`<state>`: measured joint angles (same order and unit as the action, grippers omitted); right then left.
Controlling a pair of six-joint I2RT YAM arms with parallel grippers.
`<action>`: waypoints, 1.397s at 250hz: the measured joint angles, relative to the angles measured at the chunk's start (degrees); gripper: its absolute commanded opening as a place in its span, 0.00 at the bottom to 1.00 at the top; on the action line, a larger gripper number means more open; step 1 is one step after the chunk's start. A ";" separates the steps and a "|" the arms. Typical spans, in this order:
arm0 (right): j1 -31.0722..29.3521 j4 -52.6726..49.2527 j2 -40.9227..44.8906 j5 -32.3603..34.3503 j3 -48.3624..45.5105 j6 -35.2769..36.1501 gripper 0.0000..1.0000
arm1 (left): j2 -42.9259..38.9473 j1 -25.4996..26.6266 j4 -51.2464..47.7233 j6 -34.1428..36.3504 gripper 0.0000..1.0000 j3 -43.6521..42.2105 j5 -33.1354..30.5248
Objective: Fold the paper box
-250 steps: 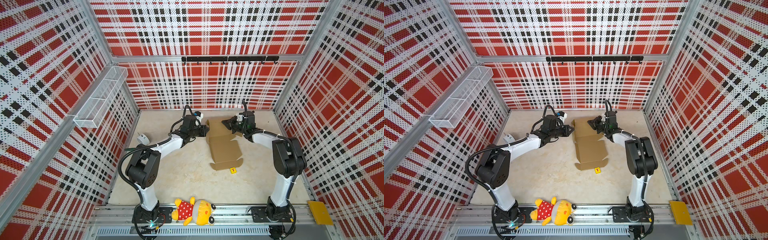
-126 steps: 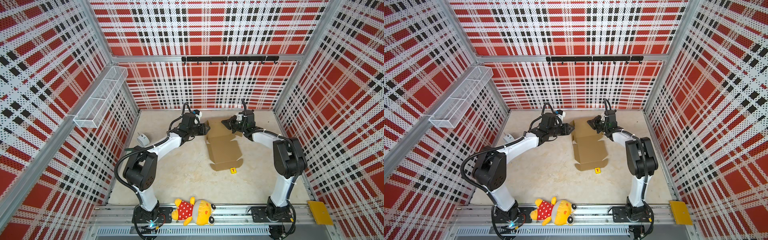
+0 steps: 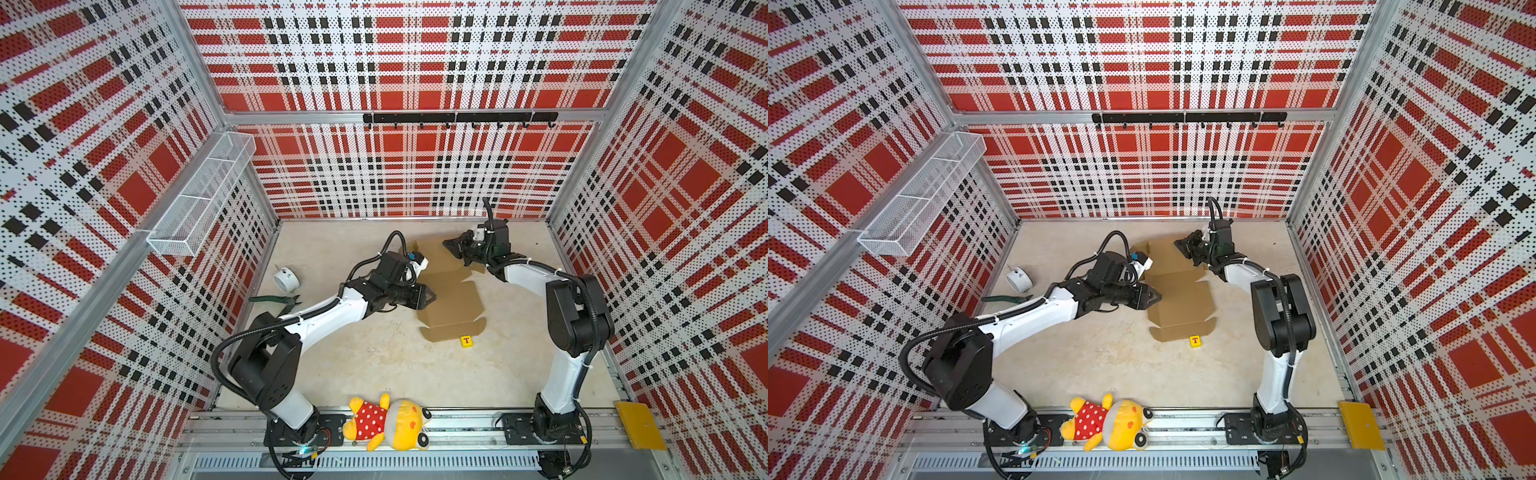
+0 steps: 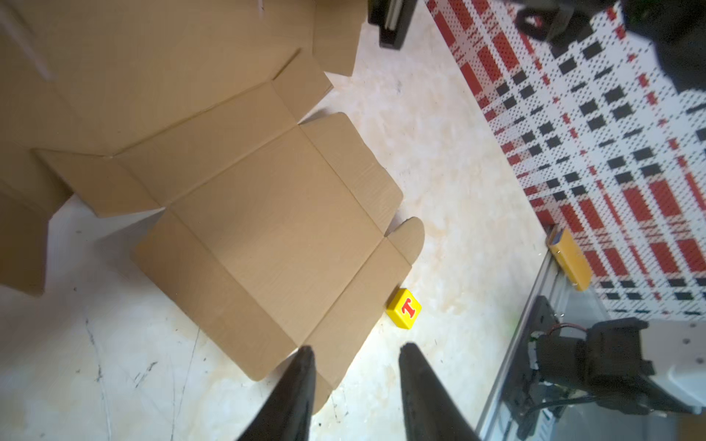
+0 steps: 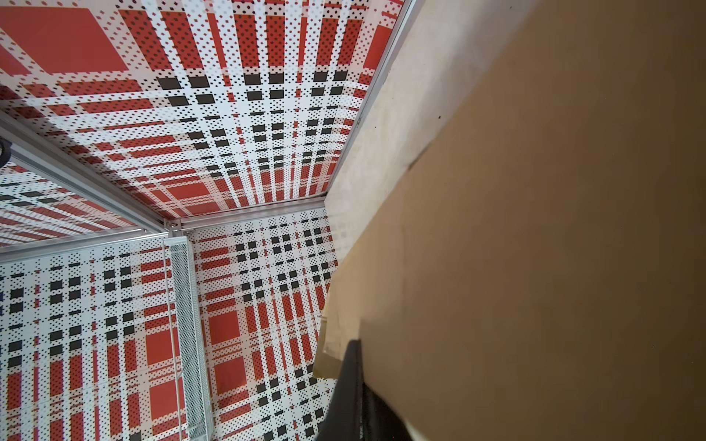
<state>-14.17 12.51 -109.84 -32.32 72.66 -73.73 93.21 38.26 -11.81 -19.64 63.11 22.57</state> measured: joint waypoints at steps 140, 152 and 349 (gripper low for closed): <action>0.02 2.05 0.00 -0.24 -1.11 -0.39 0.02 | 17.31 -0.61 -4.92 3.91 0.08 6.40 -10.03; 0.00 2.14 0.00 -0.22 -1.11 -0.39 0.02 | 17.90 -0.61 -5.51 3.89 0.08 6.86 -10.82; 0.00 3.76 0.00 -0.15 -2.19 -0.44 0.02 | 20.63 0.09 -10.78 4.17 0.11 10.32 -20.92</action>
<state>-14.17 16.27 -109.84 -32.47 70.48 -74.17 113.84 38.35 -22.59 -15.46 73.43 1.65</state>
